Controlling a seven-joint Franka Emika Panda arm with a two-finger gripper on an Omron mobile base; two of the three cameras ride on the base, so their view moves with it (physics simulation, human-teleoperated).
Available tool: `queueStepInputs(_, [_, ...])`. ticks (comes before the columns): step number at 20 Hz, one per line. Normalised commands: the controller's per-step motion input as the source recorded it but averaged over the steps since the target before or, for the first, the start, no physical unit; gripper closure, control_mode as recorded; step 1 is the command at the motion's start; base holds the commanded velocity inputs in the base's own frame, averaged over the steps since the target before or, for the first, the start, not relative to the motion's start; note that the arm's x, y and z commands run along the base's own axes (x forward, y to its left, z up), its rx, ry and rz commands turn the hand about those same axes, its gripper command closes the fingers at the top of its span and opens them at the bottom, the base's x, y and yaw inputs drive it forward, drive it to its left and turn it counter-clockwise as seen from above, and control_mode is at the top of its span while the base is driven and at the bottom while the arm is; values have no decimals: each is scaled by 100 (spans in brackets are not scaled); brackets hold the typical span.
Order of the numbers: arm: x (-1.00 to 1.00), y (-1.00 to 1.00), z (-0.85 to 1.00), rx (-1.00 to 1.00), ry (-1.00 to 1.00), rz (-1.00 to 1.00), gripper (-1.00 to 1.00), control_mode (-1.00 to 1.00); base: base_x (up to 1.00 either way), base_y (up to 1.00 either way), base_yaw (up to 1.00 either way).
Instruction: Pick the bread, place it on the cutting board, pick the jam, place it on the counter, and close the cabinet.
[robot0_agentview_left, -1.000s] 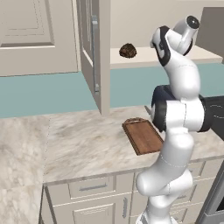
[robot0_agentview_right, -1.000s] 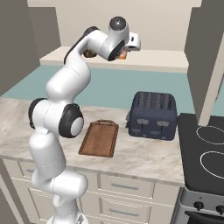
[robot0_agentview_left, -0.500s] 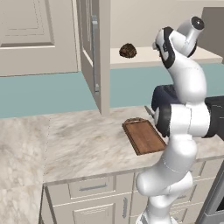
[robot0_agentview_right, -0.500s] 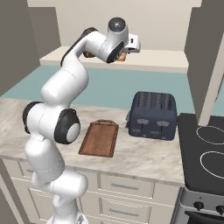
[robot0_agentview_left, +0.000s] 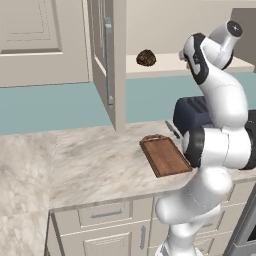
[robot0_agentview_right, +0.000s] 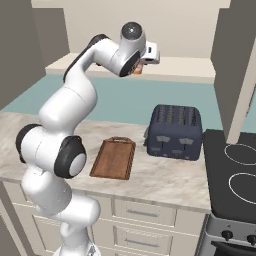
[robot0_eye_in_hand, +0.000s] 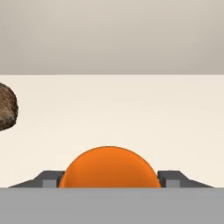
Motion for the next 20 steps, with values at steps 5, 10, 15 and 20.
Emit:
queueStepInputs(5, [-53, -1, -14, 0, -1, 0, 100, -100, 0, 0, 0])
queueStepInputs(10, [-58, -13, -26, 0, 0, 1, 100, -100, 0, 0, 0])
queueStepInputs(15, [-52, -21, -35, 0, 0, 2, 100, -100, 0, 0, 0])
queueStepInputs(20, [-48, -19, -37, -1, 0, 2, 100, -100, 0, 0, 0])
